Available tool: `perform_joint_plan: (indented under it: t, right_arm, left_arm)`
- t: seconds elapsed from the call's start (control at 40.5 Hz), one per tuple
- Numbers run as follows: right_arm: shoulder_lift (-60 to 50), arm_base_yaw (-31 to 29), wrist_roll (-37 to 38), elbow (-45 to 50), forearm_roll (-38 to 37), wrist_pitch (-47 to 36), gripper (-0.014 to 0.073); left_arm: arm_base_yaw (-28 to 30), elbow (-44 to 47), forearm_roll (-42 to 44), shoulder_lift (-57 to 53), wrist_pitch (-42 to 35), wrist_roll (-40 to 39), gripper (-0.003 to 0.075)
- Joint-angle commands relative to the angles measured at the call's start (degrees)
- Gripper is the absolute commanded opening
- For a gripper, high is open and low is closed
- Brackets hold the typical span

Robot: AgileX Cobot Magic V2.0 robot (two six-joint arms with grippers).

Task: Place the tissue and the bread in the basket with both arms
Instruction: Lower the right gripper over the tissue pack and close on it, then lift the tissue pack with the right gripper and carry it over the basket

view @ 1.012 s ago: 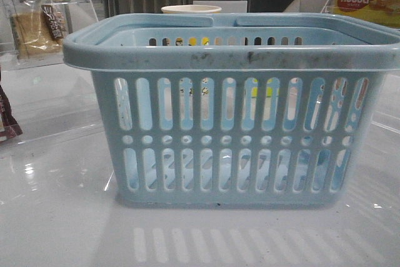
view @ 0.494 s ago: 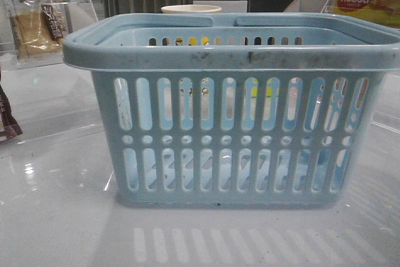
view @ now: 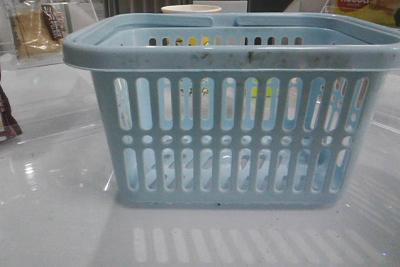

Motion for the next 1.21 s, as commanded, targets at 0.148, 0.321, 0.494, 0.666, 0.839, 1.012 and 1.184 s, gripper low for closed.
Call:
perform_joint_plan:
  t: [0.148,0.321,0.494,0.666,0.839,1.012,1.184]
  right_arm:
    - [-3.2,-0.5,-0.2,-2.0,-0.8,-4.0,0.0223]
    - [-5.7,-0.4,-0.2,-2.0,-0.1,-3.2,0.0223]
    - [-11.1,-0.3,-0.2,-2.0,4.9,-1.0,0.0223]
    - [-18.5,-0.3,-0.2,-2.0,14.2,4.7,0.0223]
    - [-26.5,2.7,-2.1,-2.0,16.5,11.8,0.0212]
    - [-31.6,11.4,-8.6,-2.0,16.5,18.0,0.0212]
    - [-31.8,22.7,-12.5,-2.0,17.1,20.7,0.0212]
  left_arm:
    - [0.0,-1.6,-0.6,0.4,-4.7,-0.4,0.0093]
    - [0.0,-1.6,-0.6,0.4,-4.7,-0.4,0.0093]
    - [0.0,-1.6,-0.6,0.4,-4.7,-0.4,0.0093]
    - [0.0,-1.6,-0.6,0.4,-4.7,-0.4,0.0093]
    - [0.0,-1.6,-0.6,0.4,-4.7,-0.4,0.0093]
    - [0.0,-1.6,-0.6,0.4,-5.3,-0.4,0.0093]
    - [0.0,-1.6,-0.6,0.4,-5.3,-0.4,0.0093]
